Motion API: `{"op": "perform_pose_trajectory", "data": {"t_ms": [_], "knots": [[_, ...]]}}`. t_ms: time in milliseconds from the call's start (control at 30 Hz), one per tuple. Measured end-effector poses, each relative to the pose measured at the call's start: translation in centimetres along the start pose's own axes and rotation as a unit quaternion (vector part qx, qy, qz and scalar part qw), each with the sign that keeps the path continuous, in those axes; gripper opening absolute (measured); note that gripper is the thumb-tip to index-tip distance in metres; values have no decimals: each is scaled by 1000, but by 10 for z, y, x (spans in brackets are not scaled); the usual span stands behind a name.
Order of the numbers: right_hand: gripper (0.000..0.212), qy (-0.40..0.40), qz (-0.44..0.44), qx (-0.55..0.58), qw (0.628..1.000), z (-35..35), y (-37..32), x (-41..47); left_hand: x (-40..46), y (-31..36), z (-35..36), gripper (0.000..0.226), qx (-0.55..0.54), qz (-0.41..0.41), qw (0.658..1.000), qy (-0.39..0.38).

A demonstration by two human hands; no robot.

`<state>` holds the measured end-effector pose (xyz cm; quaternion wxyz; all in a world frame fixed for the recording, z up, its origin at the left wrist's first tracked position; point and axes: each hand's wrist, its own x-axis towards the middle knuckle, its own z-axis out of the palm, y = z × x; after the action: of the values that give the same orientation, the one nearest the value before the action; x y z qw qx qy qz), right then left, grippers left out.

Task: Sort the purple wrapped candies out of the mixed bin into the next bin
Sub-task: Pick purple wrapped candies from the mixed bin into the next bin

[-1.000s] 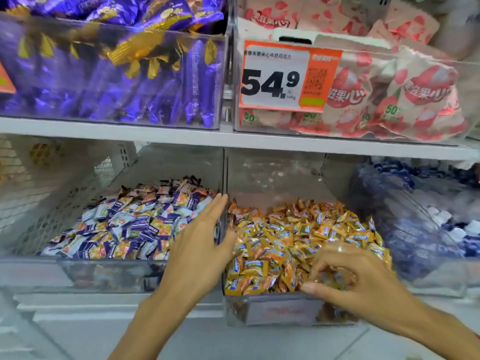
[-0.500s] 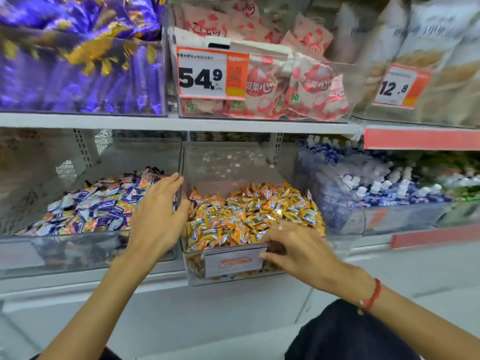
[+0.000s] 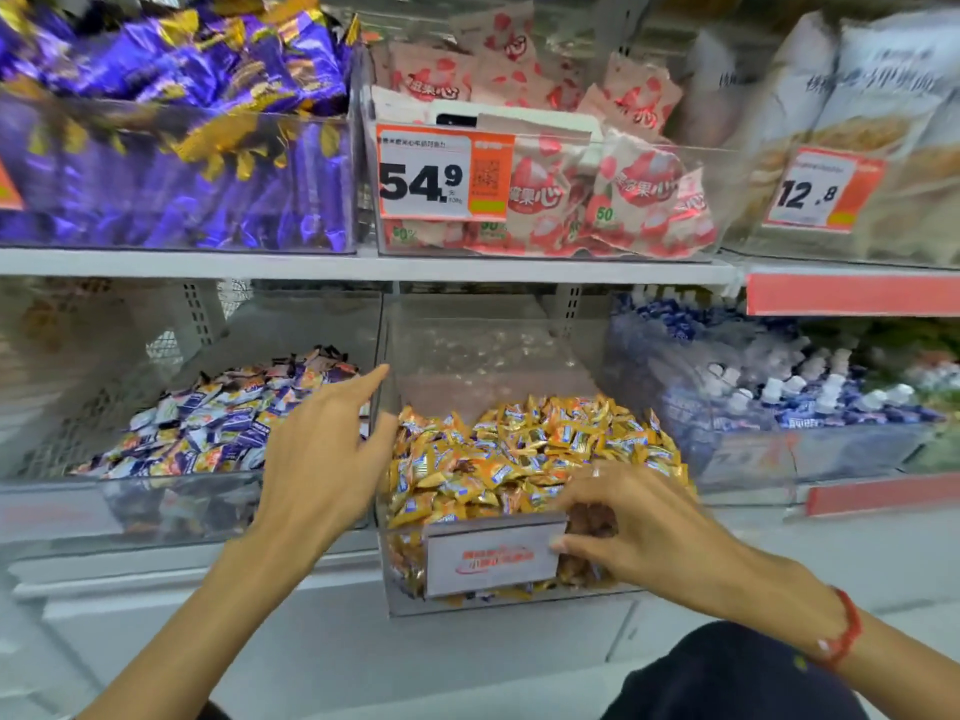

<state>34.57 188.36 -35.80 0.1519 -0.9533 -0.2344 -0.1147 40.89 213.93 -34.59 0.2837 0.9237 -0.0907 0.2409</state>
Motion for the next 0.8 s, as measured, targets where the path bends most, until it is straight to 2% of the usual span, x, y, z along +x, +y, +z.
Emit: {"op": "perform_pose_trajectory", "data": {"t_ms": [133,200,300,333,400,500,567,633,700,800], "knots": [[17,-36,13,-18,999,4,-10,-8,-24,-7,2,41,-44,-11,999,15],[17,-92,22,-16,995,-3,-10,-4,-26,-8,2,41,-63,-13,998,11],[22,-199,22,98,975,-23,-9,15,-20,-12,-4,41,-134,-32,990,-2],[26,-199,29,146,969,-28,-7,24,-15,-15,-5,44,-157,-36,987,-1],[24,-149,42,177,972,-31,0,52,4,-24,-1,49,-170,-38,985,-2],[17,-102,19,126,987,-7,9,106,28,-34,16,45,-168,-35,983,-64],[21,-123,-8,40,992,22,8,139,35,-40,29,41,-190,-19,977,-93],[31,-170,-22,7,985,53,7,162,37,-43,38,36,-211,-13,973,-92],[33,-205,-50,11,977,78,11,176,39,-46,44,34,-212,-7,974,-85],[25,-230,-18,49,972,89,25,186,41,-48,44,37,-204,6,975,-85]]}}
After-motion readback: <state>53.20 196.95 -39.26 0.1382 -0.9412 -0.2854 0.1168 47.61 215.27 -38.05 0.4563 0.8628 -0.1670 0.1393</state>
